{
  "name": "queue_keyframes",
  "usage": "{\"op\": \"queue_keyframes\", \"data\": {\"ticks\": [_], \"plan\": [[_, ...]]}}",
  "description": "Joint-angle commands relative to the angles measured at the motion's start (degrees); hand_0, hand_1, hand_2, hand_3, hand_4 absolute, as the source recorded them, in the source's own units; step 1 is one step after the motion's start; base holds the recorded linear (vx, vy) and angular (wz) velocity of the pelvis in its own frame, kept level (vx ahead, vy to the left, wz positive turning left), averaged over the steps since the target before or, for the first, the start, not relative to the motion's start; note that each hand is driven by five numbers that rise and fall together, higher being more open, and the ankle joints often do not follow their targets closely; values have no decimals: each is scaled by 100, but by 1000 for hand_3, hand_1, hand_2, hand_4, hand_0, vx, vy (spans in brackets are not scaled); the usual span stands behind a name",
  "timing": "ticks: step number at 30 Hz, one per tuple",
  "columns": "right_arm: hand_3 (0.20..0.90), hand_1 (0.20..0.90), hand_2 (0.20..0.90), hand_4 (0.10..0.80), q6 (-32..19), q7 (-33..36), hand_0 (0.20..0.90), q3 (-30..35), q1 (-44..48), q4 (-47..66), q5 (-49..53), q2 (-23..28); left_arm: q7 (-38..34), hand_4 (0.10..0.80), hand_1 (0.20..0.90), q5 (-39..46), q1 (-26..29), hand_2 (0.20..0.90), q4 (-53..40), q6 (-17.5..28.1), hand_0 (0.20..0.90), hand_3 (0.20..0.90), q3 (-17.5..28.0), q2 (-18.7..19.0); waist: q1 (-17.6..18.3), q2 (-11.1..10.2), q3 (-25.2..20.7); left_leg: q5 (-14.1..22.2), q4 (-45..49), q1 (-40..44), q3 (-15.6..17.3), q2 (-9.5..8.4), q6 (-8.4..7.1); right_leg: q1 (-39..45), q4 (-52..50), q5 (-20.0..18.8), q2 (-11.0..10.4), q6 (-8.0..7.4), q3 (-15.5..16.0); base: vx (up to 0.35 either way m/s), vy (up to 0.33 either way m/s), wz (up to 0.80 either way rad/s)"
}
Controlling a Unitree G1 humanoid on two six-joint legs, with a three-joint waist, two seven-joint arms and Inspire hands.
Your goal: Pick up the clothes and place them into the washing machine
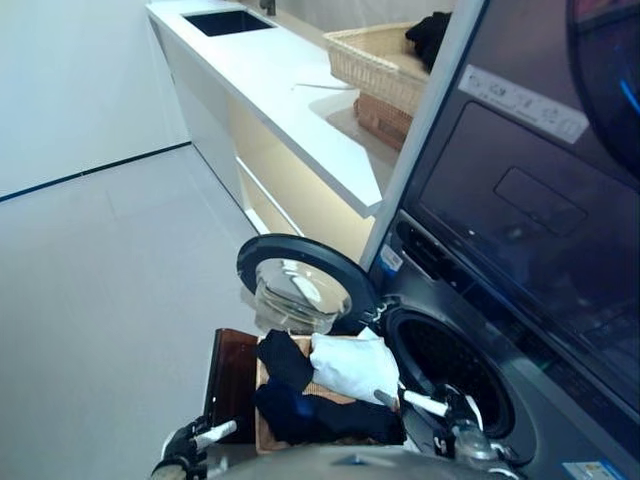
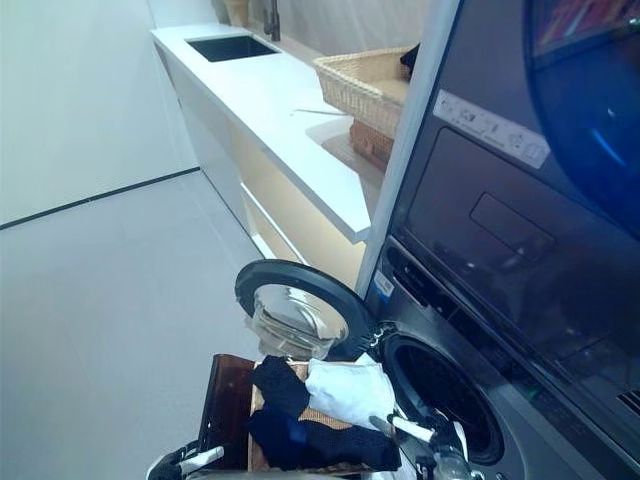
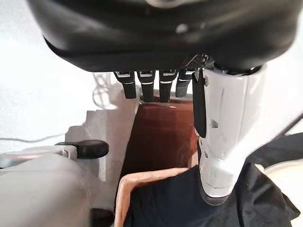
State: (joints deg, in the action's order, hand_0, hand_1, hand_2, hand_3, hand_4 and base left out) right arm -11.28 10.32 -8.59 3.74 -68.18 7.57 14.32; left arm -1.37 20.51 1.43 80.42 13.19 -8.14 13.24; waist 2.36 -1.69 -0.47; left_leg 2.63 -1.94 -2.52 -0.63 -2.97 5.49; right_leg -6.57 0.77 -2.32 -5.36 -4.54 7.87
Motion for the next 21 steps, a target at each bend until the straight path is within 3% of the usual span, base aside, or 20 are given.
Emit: {"op": "queue_keyframes", "data": {"ticks": [1, 6, 13, 21], "plan": [[900, 900, 900, 800, -156, 490, 900, -296, 673, 182, -662, 376, -203, 800, 900, 193, 382, 900, -183, 404, 900, 900, -101, 79, -89, -105, 262, 326, 460, -306, -14, -102, -437, -210, -282, 27, -147, -102, -121, -119, -65, 32], [900, 900, 900, 800, 45, 848, 900, -962, 1157, 264, -1791, 671, -359, 800, 900, 186, 746, 900, -401, 474, 900, 900, -412, -4, -63, -39, 610, 129, 520, -839, 42, -79, -550, -541, -204, -89, -214, -102, 109, -105, -34, 34], [900, 900, 900, 800, 298, 1060, 900, -1968, 1888, 200, -3556, 1307, -415, 800, 900, 191, 1032, 900, -613, 521, 900, 900, -620, -71, -112, 40, 879, 30, 518, -1165, 35, -113, -550, -865, -219, -213, -242, -102, 68, -42, 2, 4], [900, 900, 900, 800, 208, 1075, 900, -2472, 2064, 721, -4175, 1458, -409, 800, 900, 347, 1160, 900, -787, 615, 900, 900, -741, -57, -137, 18, 989, 31, 563, -1298, 25, -125, -538, -969, -221, -252, -245, -114, 20, -7, 4, -1]]}}
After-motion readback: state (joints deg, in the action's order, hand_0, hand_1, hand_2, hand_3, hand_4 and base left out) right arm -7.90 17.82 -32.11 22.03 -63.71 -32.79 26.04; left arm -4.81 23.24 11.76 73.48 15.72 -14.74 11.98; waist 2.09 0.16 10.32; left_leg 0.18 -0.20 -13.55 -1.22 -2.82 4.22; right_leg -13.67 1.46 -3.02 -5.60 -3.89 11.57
